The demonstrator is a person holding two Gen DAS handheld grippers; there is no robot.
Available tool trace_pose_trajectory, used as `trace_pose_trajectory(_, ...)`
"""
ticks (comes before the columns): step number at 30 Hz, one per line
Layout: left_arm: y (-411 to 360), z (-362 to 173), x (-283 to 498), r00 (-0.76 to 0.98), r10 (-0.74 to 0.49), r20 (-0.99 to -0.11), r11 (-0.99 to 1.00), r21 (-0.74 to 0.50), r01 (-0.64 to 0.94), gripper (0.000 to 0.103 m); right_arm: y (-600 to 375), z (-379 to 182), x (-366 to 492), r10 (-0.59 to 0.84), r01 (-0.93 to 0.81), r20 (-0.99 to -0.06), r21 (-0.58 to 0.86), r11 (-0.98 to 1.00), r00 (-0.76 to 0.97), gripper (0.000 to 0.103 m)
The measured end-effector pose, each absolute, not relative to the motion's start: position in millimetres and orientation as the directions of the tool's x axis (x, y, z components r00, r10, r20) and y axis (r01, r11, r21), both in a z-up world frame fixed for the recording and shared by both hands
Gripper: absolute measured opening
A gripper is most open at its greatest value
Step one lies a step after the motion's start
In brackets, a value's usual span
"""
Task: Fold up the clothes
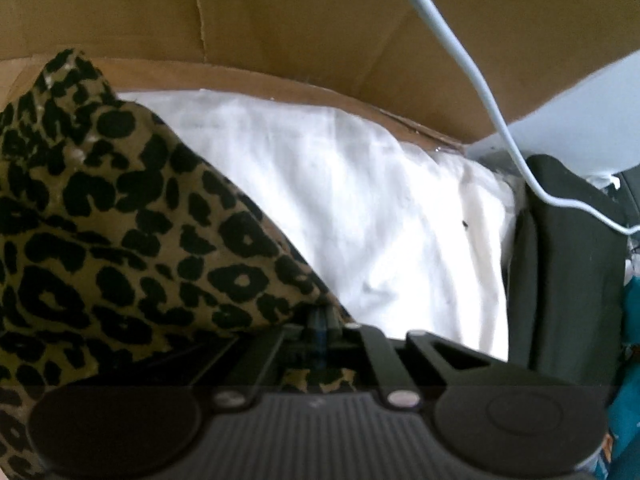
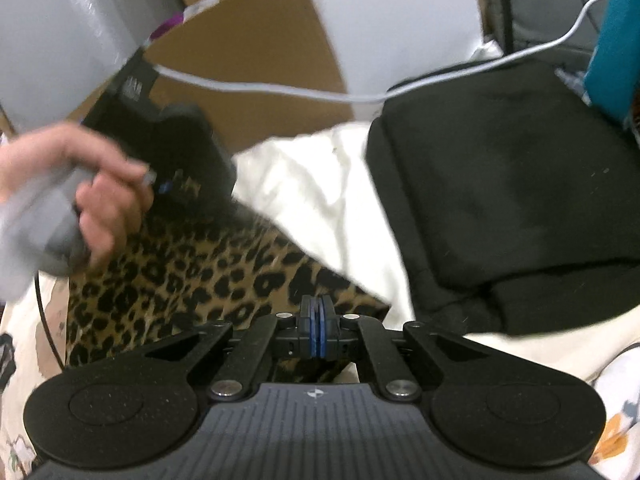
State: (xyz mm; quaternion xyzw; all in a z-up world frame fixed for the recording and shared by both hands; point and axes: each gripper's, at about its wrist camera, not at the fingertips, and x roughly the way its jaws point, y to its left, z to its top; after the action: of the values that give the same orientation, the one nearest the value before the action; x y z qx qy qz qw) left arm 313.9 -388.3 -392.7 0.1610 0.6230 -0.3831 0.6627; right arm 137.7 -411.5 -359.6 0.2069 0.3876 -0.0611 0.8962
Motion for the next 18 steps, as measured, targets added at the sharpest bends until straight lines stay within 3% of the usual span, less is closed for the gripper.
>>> trace_pose_trajectory(3,-365.4,-387.6,292.3,-0.061,-0.309,-0.949,0.642,-0.256,0.723,0.002,-408.7,-370.9,137.1,0.054,0.282,-0.758,0.307,0.909,0.65,0.006)
trace_pose_trajectory(10,-335.4,-372.6,289.4,-0.027,-0.303,-0.953,0.615,-0.217,0.758,0.01,-400.5,-355.2,147.5,-0.039,0.341,-0.77,0.236,0.91,0.636,0.003)
trace_pose_trajectory(15,-315.6,-351.9,304.3,0.015,-0.298,-0.954,0.589,-0.172,0.789,0.028,-385.1,-340.6,149.8,-0.023,0.313,-0.734,0.261,0.913,0.679,0.004)
trace_pose_trajectory(18,-300.6,-325.8,313.3,0.035,-0.309,-0.95,0.571,-0.156,0.806,0.03,-376.4,-336.2,147.4,-0.009,0.3,-0.719,0.278,0.913,0.695,0.004)
